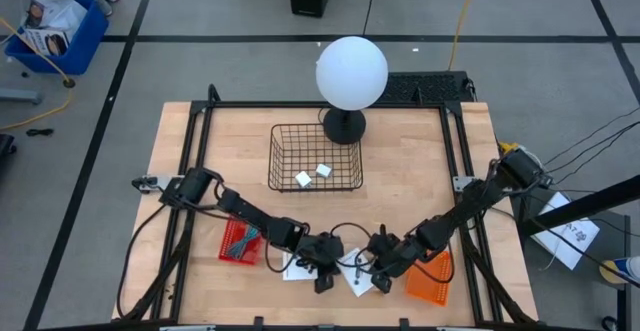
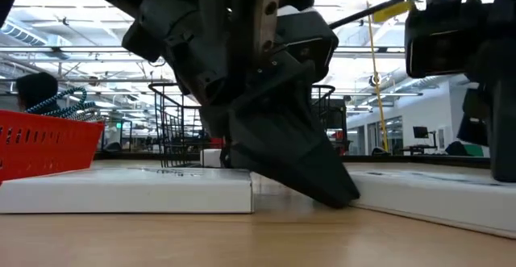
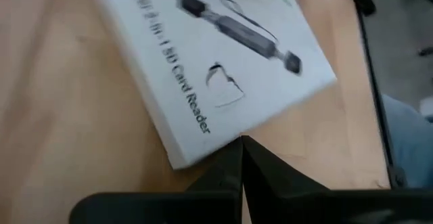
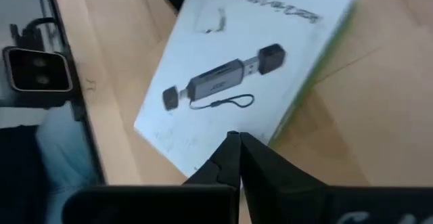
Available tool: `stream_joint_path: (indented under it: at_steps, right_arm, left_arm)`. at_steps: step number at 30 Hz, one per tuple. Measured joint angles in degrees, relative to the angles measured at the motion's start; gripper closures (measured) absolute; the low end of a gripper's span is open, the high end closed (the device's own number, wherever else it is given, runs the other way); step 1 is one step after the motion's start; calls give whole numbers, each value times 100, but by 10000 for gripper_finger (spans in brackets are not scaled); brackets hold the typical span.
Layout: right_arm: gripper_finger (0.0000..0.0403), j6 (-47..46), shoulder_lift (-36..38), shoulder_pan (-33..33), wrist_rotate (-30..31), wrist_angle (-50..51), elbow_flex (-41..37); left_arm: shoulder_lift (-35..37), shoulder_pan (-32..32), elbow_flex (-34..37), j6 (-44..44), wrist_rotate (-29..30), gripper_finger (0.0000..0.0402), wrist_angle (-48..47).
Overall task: Pick and place items into bin
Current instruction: Put the right white card reader box into the orange basket
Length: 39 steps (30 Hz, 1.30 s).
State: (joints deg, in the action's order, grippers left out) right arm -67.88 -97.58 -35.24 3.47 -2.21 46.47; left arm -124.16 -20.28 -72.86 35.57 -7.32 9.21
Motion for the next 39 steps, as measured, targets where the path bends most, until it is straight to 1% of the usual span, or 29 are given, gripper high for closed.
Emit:
stream_joint_path:
  at_steps: [3, 5, 7, 9, 12, 16, 19, 21, 25, 27, 28, 30, 32, 33, 36, 39]
  right_arm:
    - [402, -131, -245, -3, -79, -261, 4]
    - [402, -68, -312, -52, -53, -620, 0]
    - [402, 52, -349, -102, 108, -995, -8]
    - [402, 91, -319, -121, 339, -1057, 9]
    - [402, 105, -314, -118, 402, -781, 123]
    - [403, 197, -311, -121, 399, -576, 251]
    - [403, 275, -244, -121, 395, -328, 409]
    - [403, 266, -115, -119, 393, 235, 609]
    - [403, 5, 106, -119, 372, 1967, 1149]
    - [403, -234, 122, -125, 191, 2667, 1385]
    - [403, -357, 102, -136, 107, 2861, 1459]
    - [403, -546, 20, -160, 35, 2981, 1492]
    - [403, -681, -131, -160, -210, 2982, 1488]
    - [403, -743, -224, -163, -234, 2947, 1488]
    - [403, -802, -521, -160, -426, 2678, 1488]
    - [403, -740, -728, -132, -472, 2285, 1503]
  left_arm:
    - [4, 49, 2, 213, 203, 394, -23]
    - [4, 61, 2, 268, 412, 392, 11]
    - [1, 93, 4, 252, 587, 392, 99]
    - [-2, 104, 4, 281, 637, 397, 137]
    - [-2, 99, 4, 405, 583, 397, 130]
    - [-2, 28, 4, 426, 530, 387, 134]
    - [-2, -24, 4, 428, 489, 393, 143]
    - [-2, -48, 4, 417, 483, 398, 147]
    - [-2, -52, 4, 415, 473, 390, 143]
    - [0, -52, 4, 422, 477, 385, 149]
    - [0, -52, 4, 424, 477, 384, 149]
    - [0, -63, 4, 426, 470, 387, 164]
    - [0, -88, 4, 407, 450, 394, 164]
    - [0, -98, 4, 400, 451, 397, 164]
    - [0, -110, 4, 402, 456, 395, 161]
    - [0, -106, 4, 401, 458, 385, 226]
